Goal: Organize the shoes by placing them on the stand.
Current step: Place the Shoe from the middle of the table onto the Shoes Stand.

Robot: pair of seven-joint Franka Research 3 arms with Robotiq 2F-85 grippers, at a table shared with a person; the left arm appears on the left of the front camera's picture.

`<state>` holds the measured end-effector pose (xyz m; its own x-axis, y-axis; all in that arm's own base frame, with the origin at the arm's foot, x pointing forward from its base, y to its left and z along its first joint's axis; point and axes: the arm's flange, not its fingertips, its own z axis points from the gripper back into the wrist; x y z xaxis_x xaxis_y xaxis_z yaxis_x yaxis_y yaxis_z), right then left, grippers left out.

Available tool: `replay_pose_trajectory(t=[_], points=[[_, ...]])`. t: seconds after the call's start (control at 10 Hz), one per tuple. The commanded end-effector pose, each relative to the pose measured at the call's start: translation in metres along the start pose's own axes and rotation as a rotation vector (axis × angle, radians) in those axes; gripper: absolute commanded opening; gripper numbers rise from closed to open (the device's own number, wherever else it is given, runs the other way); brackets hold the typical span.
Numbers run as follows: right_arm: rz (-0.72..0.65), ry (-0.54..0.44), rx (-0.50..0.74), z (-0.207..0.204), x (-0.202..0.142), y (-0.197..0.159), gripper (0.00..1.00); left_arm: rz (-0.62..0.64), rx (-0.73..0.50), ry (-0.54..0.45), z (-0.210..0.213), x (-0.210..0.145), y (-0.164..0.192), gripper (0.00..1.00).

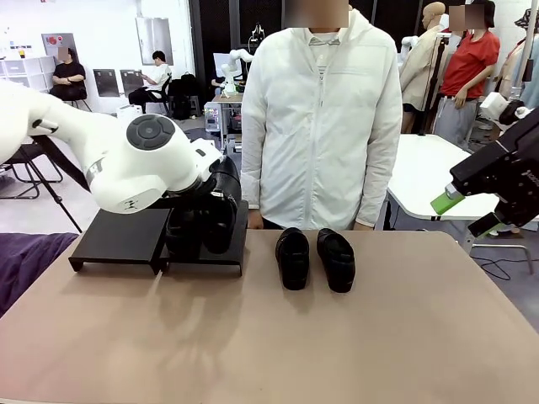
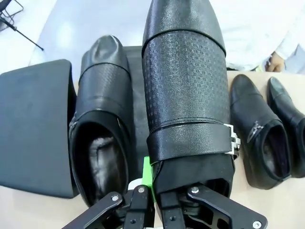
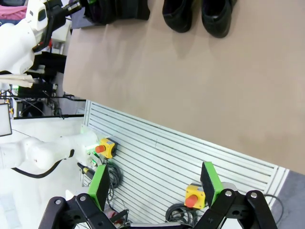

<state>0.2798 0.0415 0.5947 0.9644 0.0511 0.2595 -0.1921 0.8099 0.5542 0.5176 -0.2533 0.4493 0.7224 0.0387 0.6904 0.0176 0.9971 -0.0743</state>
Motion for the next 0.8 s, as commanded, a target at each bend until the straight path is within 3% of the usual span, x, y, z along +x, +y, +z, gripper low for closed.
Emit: replay_pose_trajectory(t=[0.0,0.7], points=[[-0.003,0.004,0.02,0.003,0.002,0.001,1.0,0.023,0.012,-0.086,-0.021,-0.003,-0.014,0.0],[-0.003,0.004,0.02,0.003,0.002,0.001,1.0,0.014,-0.01,-0.019,-0.022,-0.003,-0.005,0.0]])
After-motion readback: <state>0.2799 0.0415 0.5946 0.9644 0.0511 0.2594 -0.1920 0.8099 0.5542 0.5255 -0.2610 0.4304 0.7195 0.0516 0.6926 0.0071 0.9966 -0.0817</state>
